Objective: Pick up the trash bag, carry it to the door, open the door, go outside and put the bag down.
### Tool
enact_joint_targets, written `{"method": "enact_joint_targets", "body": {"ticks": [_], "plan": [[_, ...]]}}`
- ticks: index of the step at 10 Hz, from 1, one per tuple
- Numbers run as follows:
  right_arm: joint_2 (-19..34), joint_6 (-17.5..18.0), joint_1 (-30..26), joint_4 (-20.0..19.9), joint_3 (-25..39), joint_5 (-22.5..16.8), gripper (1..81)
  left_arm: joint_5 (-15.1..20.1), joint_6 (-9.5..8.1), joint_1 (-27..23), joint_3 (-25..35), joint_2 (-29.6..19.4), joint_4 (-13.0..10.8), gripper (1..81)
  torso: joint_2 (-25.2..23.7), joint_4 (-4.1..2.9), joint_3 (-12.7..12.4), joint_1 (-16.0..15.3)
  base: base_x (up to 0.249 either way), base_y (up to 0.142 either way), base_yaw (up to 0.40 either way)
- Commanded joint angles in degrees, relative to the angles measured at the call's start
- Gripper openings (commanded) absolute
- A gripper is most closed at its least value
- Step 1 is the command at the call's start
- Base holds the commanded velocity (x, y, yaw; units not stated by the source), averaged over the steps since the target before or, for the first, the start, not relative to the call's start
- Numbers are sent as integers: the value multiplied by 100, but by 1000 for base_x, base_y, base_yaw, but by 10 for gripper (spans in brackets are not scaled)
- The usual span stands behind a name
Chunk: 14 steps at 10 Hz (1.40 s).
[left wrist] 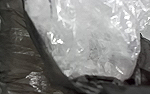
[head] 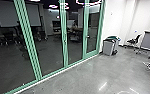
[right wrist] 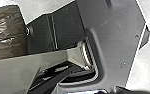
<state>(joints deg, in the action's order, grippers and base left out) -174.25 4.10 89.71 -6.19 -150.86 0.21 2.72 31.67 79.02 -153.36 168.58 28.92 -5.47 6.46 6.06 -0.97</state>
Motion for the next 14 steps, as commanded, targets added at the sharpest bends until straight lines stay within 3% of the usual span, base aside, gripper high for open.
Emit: {"method": "enact_joint_targets", "body": {"ticks": [1, 14], "plan": [[-24, -23, -229, 22, 31, -363, 811, 343, 41, -365, 7, -43, -26, 10, 0, 0, 0, 0, 135, -68, 0], [-24, -23, -229, 22, 31, -363, 811, 343, 41, -365, 7, -44, -18, 10, 0, 0, 0, 0, 137, -67, 0]]}}
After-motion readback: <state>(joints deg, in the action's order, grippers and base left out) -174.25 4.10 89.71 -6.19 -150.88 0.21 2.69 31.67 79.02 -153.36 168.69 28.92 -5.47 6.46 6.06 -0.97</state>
